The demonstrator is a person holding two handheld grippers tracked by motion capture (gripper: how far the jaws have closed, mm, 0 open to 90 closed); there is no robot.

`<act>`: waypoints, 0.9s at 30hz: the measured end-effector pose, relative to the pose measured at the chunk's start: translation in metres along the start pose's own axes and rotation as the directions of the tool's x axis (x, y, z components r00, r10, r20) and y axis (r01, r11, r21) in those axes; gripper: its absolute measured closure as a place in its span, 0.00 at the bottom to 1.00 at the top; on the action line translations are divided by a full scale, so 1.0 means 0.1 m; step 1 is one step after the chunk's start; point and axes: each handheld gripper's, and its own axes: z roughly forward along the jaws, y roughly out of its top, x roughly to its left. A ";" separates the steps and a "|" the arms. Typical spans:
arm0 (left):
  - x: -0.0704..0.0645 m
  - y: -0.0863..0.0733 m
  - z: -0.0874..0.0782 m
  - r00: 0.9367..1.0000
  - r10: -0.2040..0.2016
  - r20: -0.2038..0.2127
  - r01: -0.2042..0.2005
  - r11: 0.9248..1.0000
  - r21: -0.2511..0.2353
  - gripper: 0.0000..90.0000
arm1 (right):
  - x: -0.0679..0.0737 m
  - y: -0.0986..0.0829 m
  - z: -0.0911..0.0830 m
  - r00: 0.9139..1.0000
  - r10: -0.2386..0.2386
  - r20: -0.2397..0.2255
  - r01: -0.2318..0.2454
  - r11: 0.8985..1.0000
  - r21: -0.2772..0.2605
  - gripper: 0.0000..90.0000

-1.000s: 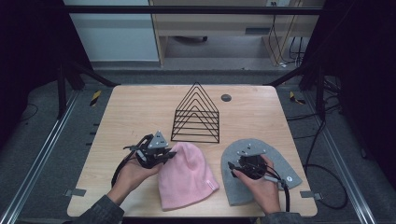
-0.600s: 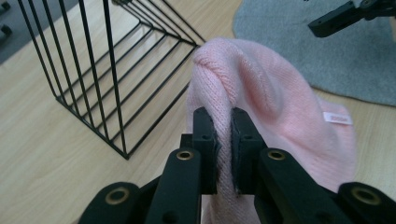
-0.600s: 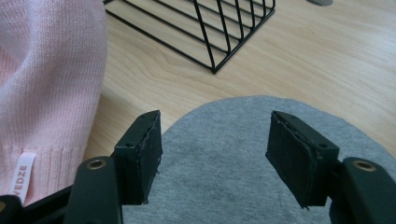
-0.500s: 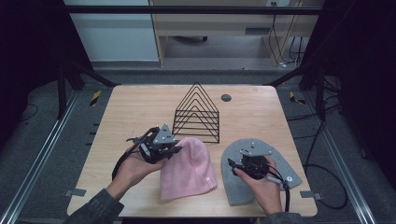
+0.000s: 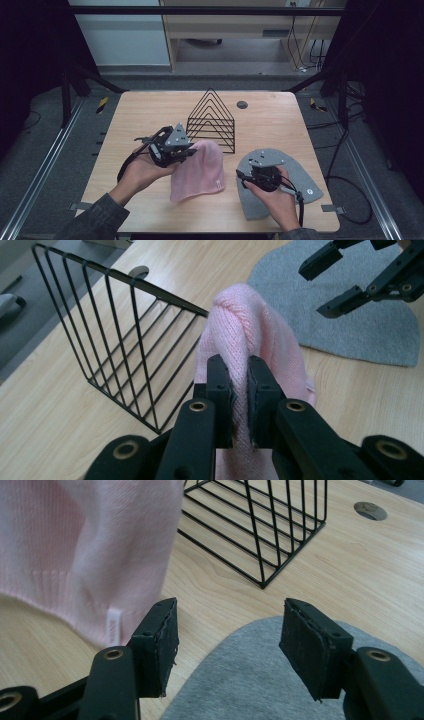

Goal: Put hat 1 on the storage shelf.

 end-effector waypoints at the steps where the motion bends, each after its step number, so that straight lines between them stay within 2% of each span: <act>1: 0.00 0.00 0.00 1.000 0.000 0.000 0.000 1.000 0.000 0.92 | 0.01 0.01 0.00 1.000 -0.004 0.000 0.004 1.000 -0.001 0.44; 6: 0.06 0.07 -0.11 1.000 0.015 -0.009 -0.015 1.000 0.000 0.92 | 0.04 0.05 0.00 1.000 -0.014 -0.011 0.014 1.000 -0.003 0.44; 15: 0.13 0.21 -0.32 0.998 0.046 -0.033 -0.046 0.999 -0.009 0.92 | 0.17 0.19 0.09 0.996 -0.058 -0.070 0.058 0.998 0.004 0.43; 17: 0.14 0.22 -0.35 0.998 0.046 -0.034 -0.047 0.999 -0.016 0.92 | 0.21 0.23 0.12 0.993 -0.066 -0.097 0.067 0.998 0.002 0.43; 19: 0.16 0.28 -0.45 0.998 0.057 -0.040 -0.058 0.998 -0.026 0.92 | 0.25 0.28 0.15 0.989 -0.078 -0.123 0.078 0.997 -0.003 0.42; 21: 0.17 0.30 -0.51 0.998 0.046 -0.041 -0.048 0.998 -0.051 0.92 | 0.29 0.33 0.17 0.984 -0.091 -0.150 0.091 0.996 -0.003 0.41; 25: 0.21 0.32 -0.59 0.999 0.036 -0.036 -0.039 0.996 -0.081 0.92 | 0.34 0.45 0.21 0.970 -0.101 -0.219 0.098 0.995 -0.023 0.37; 27: 0.23 0.31 -0.60 0.999 0.031 -0.023 -0.033 0.995 -0.093 0.92 | 0.36 0.52 0.23 0.965 -0.116 -0.235 0.114 0.993 -0.019 0.33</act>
